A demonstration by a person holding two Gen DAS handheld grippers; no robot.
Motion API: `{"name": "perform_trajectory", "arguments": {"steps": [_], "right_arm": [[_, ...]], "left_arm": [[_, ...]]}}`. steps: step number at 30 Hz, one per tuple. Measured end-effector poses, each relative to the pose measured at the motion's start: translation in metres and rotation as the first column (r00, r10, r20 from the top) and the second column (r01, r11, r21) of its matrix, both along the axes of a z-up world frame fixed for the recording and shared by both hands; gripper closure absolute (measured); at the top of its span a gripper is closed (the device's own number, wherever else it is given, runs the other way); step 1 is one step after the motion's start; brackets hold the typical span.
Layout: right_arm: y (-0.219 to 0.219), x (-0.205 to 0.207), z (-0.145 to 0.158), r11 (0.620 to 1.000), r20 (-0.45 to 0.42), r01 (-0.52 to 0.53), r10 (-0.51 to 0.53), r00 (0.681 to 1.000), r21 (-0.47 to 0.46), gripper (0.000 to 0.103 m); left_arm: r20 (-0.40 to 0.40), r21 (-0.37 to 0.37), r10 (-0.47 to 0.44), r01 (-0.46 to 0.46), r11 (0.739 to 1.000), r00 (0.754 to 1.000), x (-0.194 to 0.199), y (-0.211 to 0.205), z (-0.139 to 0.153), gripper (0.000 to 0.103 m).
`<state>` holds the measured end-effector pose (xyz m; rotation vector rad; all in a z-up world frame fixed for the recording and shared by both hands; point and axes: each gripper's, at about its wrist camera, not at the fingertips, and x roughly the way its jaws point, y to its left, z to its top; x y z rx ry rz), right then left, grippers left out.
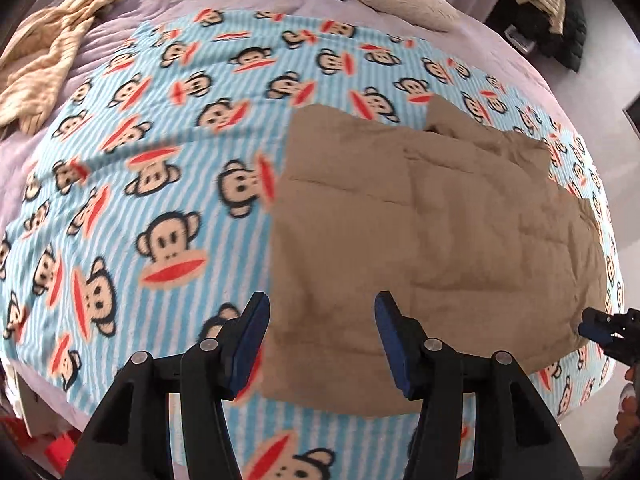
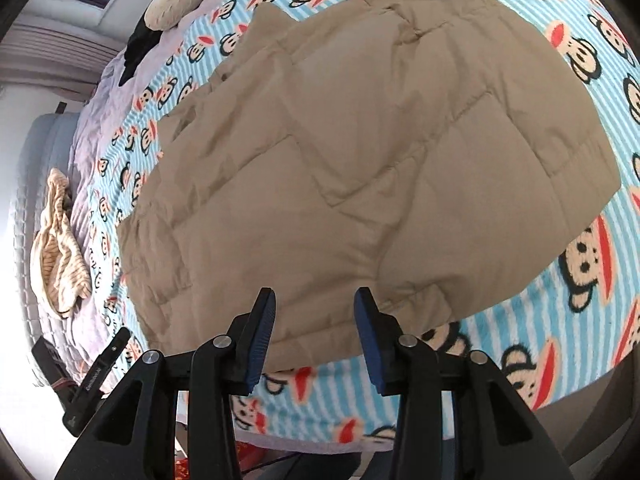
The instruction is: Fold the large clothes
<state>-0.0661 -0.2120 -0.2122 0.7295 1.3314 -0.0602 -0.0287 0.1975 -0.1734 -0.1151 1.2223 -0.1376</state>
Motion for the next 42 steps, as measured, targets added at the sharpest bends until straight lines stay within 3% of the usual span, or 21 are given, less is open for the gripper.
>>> {"name": "perform_trajectory", "arguments": {"steps": [5, 10, 13, 16, 20, 27, 29, 30, 31, 32, 33, 37, 42], "right_arm": [[-0.015, 0.028, 0.016, 0.99, 0.031, -0.021, 0.025, 0.999, -0.142, 0.058], [-0.066, 0.068, 0.016, 0.971, 0.059, -0.012, 0.027, 0.998, -0.24, 0.058], [-0.092, 0.104, -0.001, 0.951, 0.039, -0.048, 0.063, 0.997, -0.307, 0.059], [-0.106, 0.131, -0.025, 0.946, 0.002, -0.06, 0.064, 0.998, -0.318, 0.061], [-0.117, 0.158, -0.044, 0.955, -0.027, -0.055, 0.049, 0.998, -0.29, 0.061], [-0.112, 0.143, -0.012, 0.972, -0.016, -0.081, 0.08, 0.997, -0.221, 0.056], [-0.104, 0.128, 0.0, 0.978, -0.005, -0.109, 0.11, 0.994, -0.179, 0.045], [-0.099, 0.12, 0.006, 0.98, -0.001, -0.122, 0.124, 0.992, -0.159, 0.043], [-0.096, 0.115, 0.009, 0.98, 0.004, -0.131, 0.133, 0.991, -0.147, 0.042], [-0.09, 0.106, 0.014, 0.981, 0.009, -0.147, 0.149, 0.989, -0.127, 0.041], [-0.086, 0.1, 0.017, 0.981, 0.008, -0.156, 0.158, 0.987, -0.115, 0.04], [-0.071, 0.08, 0.023, 0.979, 0.014, -0.194, 0.196, 0.981, -0.065, 0.03], [-0.049, 0.065, 0.028, 0.967, 0.006, -0.246, 0.247, 0.969, -0.059, 0.029]], "left_arm": [[0.008, 0.059, 0.002, -0.002, 0.998, 1.0, 0.041, -0.024, -0.005, 0.047], [0.002, 0.111, 0.029, -0.029, 0.993, 1.0, 0.105, -0.053, -0.036, 0.047], [0.005, 0.175, 0.064, -0.064, 0.982, 0.998, 0.14, -0.069, -0.062, 0.047], [-0.001, 0.21, 0.088, -0.086, 0.974, 0.996, 0.16, -0.074, -0.082, 0.038], [-0.04, 0.22, 0.121, -0.11, 0.969, 0.992, 0.173, -0.073, -0.081, 0.038], [-0.043, 0.168, 0.072, -0.064, 0.984, 0.996, 0.125, -0.073, -0.019, 0.038], [-0.053, 0.151, 0.061, -0.052, 0.987, 0.997, 0.104, -0.076, -0.004, 0.038], [-0.059, 0.14, 0.06, -0.052, 0.989, 0.996, 0.094, -0.078, 0.003, 0.034], [-0.061, 0.137, 0.069, -0.06, 0.989, 0.996, 0.084, -0.079, 0.008, 0.012], [-0.053, 0.138, 0.085, -0.077, 0.987, 0.995, 0.073, -0.081, 0.014, 0.002], [-0.031, 0.141, 0.1, -0.095, 0.985, 0.994, 0.063, -0.083, 0.021, 0.0], [-0.021, 0.14, 0.14, -0.136, 0.981, 0.99, 0.034, -0.089, 0.033, 0.0], [-0.059, 0.116, 0.166, -0.158, 0.981, 0.984, 0.016, -0.084, 0.031, 0.0]]}}
